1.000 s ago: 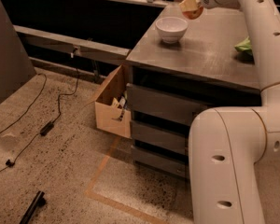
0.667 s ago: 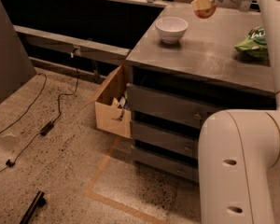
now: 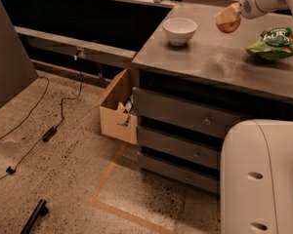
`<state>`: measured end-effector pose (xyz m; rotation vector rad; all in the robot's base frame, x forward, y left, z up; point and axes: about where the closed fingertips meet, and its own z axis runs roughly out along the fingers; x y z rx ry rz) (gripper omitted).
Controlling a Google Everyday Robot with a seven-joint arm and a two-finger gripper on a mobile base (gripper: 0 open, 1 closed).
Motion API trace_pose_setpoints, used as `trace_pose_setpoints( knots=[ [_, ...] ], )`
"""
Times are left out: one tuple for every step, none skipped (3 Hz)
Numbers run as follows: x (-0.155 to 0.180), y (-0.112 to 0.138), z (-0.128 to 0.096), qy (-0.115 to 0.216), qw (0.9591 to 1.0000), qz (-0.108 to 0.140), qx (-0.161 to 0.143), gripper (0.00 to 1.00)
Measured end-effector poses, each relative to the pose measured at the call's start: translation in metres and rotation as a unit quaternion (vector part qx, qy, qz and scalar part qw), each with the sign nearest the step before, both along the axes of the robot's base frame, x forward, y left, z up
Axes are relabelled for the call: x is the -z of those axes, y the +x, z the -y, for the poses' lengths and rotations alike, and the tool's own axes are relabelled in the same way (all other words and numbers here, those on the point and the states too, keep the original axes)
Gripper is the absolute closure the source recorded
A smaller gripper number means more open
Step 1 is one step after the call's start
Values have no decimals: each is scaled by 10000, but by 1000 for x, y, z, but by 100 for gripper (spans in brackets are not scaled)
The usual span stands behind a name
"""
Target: Pick apple from white bowl and place on counter
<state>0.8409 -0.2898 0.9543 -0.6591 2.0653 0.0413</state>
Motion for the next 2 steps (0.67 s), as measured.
trace_pose_setpoints(
  knots=[
    [19, -8, 2, -9, 9996, -255, -119, 100],
    [37, -14, 0, -7, 9986, -479, -241, 100]
  ],
)
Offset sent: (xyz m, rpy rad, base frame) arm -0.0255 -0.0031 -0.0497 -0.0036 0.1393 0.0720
